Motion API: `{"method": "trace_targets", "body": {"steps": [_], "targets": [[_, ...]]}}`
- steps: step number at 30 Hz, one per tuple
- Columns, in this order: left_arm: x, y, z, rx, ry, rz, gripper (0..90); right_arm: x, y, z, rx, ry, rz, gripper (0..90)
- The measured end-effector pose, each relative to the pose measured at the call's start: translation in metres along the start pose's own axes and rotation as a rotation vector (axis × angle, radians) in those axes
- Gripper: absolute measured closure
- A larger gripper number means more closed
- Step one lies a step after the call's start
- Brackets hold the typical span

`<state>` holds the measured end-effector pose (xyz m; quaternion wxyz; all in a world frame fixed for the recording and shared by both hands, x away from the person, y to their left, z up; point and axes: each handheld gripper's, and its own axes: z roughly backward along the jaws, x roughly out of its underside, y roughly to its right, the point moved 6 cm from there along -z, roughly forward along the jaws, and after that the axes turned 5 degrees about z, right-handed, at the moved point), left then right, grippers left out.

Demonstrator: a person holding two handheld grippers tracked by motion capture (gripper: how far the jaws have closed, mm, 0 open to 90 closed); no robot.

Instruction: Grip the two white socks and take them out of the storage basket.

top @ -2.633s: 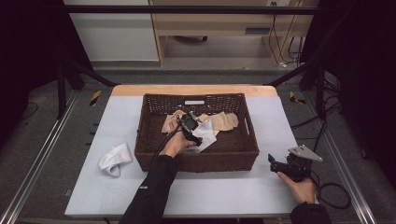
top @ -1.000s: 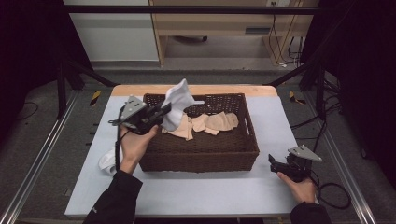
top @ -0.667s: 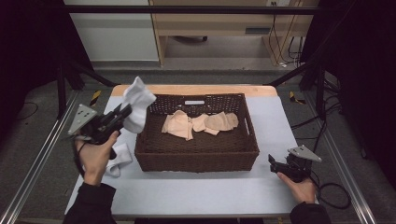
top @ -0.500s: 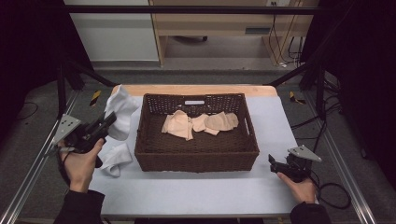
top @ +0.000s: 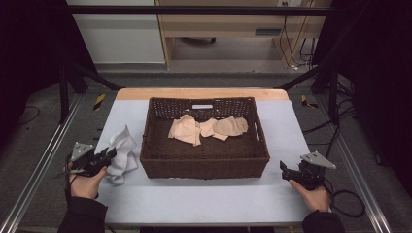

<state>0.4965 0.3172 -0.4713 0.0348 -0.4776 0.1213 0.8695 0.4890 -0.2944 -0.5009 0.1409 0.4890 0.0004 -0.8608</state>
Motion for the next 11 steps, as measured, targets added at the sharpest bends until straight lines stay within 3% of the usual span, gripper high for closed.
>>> {"method": "trace_targets", "body": {"steps": [3, 5, 9, 11], "targets": [[0.013, -0.002, -0.008, -0.003, -0.042, -0.007, 68.3, 0.000, 0.000, 0.000, -0.001, -0.001, 0.001, 8.3], [0.015, -0.003, -0.009, -0.019, -0.041, -0.006, 58.4, 0.000, -0.001, 0.000, -0.002, -0.001, 0.005, 8.2], [0.009, -0.005, -0.001, -0.010, 0.027, 0.041, 40.1, 0.000, 0.000, 0.001, -0.003, 0.001, 0.000, 8.0], [0.007, -0.006, 0.006, -0.008, 0.053, 0.045, 36.6, 0.000, 0.000, 0.001, -0.004, 0.002, -0.002, 7.9]]}}
